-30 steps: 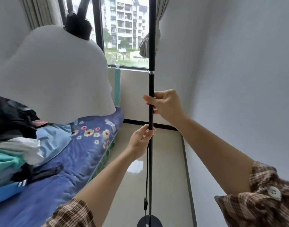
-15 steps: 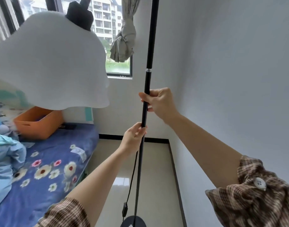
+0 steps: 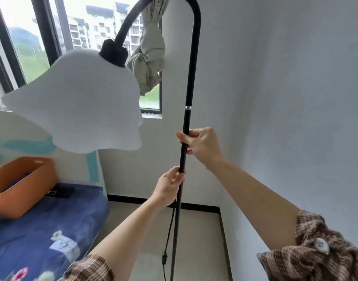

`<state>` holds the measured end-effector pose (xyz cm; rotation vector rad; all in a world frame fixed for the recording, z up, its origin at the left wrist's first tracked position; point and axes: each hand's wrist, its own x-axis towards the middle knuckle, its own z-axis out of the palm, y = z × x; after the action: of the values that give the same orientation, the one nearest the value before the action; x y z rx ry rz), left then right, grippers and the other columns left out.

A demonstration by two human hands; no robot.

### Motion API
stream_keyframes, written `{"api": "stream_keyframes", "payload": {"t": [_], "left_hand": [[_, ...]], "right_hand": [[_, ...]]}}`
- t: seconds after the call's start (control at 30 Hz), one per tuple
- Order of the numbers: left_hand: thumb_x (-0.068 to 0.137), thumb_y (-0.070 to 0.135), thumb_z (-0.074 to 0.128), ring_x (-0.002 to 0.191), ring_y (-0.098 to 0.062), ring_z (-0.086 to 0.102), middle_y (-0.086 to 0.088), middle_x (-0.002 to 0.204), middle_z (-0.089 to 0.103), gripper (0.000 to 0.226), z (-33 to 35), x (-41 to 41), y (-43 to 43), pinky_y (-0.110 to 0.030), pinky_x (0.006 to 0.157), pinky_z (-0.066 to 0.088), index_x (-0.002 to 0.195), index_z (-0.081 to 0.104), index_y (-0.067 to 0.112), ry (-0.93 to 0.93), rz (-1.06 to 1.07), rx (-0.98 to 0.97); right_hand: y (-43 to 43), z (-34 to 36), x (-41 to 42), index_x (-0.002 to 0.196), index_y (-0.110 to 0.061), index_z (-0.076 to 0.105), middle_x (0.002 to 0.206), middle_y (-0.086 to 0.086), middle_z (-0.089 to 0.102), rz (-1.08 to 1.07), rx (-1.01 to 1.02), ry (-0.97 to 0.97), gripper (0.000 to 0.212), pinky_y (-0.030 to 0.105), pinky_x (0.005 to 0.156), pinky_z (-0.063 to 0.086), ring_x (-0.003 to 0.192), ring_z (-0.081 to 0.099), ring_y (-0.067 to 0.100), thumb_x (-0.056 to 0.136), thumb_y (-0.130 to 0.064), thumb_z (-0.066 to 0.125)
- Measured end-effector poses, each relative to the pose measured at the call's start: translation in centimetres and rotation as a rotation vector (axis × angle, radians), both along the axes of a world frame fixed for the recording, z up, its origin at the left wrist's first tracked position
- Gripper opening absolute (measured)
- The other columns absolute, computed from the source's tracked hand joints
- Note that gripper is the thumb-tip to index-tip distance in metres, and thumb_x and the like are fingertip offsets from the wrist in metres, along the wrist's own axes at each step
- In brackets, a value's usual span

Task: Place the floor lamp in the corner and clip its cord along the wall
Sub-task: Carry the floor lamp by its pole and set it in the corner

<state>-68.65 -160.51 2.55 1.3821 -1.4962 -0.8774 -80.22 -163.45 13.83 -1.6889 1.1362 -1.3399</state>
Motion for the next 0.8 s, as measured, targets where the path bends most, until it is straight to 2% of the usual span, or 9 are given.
{"api": "stream_keyframes", "payload": {"t": [0.07,0.2,0.3,0.37,0.43,0.53,0.67,0.8], "left_hand": [[0.095,0.028,0.046,0.066,-0.011,0.054,0.0,0.09,0.066,0.013,-0.6,-0.3,-5.4,-0.028,0.065,0.048,0.093,0.059,0.03,-0.016,-0.011,0.009],[0.095,0.026,0.046,0.062,-0.006,0.052,-0.004,0.094,0.067,0.014,-1.0,-1.9,-15.5,-0.025,0.065,0.045,0.092,0.058,0.031,-0.031,-0.055,0.018],[0.096,0.027,0.044,0.06,-0.003,0.052,0.0,0.093,0.067,0.014,-1.4,-3.7,-22.0,-0.022,0.062,0.043,0.093,0.058,0.033,-0.049,-0.083,0.019],[0.096,0.028,0.044,0.06,-0.001,0.052,0.003,0.093,0.067,0.015,-1.7,-5.1,-26.4,-0.021,0.06,0.041,0.093,0.057,0.036,-0.062,-0.088,0.019],[0.096,0.028,0.043,0.059,-0.002,0.051,0.003,0.091,0.066,0.016,-2.1,-6.5,-30.7,-0.021,0.058,0.04,0.092,0.056,0.036,-0.064,-0.092,0.016],[0.096,0.026,0.043,0.058,-0.006,0.049,-0.002,0.092,0.066,0.015,-3.2,-8.5,-36.5,-0.023,0.058,0.04,0.095,0.057,0.03,-0.07,-0.09,0.013],[0.096,0.025,0.043,0.061,-0.008,0.05,-0.003,0.095,0.066,0.015,-4.2,-10.6,-43.3,-0.024,0.06,0.043,0.096,0.057,0.028,-0.063,-0.056,0.022],[0.096,0.024,0.042,0.061,-0.012,0.049,-0.005,0.095,0.067,0.016,-3.9,-12.1,-49.4,-0.026,0.059,0.042,0.099,0.058,0.022,-0.065,-0.054,0.018]], "right_hand": [[-5.2,-0.5,-0.3,0.073,-0.004,0.075,0.069,0.017,0.066,-0.015,0.005,0.01,0.024,0.047,0.066,0.059,0.062,0.057,0.022,0.078,-0.028,0.077],[-14.8,-1.1,-2.1,0.073,-0.003,0.073,0.08,0.033,0.068,-0.06,0.016,0.05,0.028,0.056,0.07,0.057,0.062,0.056,0.023,0.078,-0.03,0.076],[-21.2,-1.3,-4.2,0.077,0.006,0.07,0.086,0.037,0.065,-0.081,0.01,0.085,0.038,0.055,0.067,0.057,0.06,0.057,0.032,0.078,-0.032,0.076],[-25.5,-1.5,-5.6,0.078,0.007,0.069,0.087,0.037,0.065,-0.089,0.017,0.094,0.041,0.053,0.067,0.058,0.06,0.057,0.027,0.078,-0.033,0.075],[-29.7,-2.0,-7.0,0.078,0.006,0.07,0.087,0.035,0.067,-0.091,0.016,0.096,0.039,0.051,0.068,0.058,0.064,0.064,0.032,0.078,-0.033,0.075],[-35.4,-3.0,-8.9,0.08,0.009,0.069,0.087,0.035,0.067,-0.074,0.024,0.091,0.04,0.053,0.069,0.058,0.082,0.066,0.044,0.078,-0.03,0.075],[-42.0,-3.8,-10.7,0.078,0.008,0.069,0.085,0.036,0.066,-0.06,0.03,0.11,0.039,0.057,0.071,0.056,0.083,0.064,0.048,0.079,-0.03,0.075],[-47.8,-3.4,-11.8,0.079,0.016,0.062,0.084,0.041,0.061,-0.055,0.017,0.122,0.05,0.062,0.069,0.053,0.082,0.06,0.052,0.079,-0.032,0.074]]}}
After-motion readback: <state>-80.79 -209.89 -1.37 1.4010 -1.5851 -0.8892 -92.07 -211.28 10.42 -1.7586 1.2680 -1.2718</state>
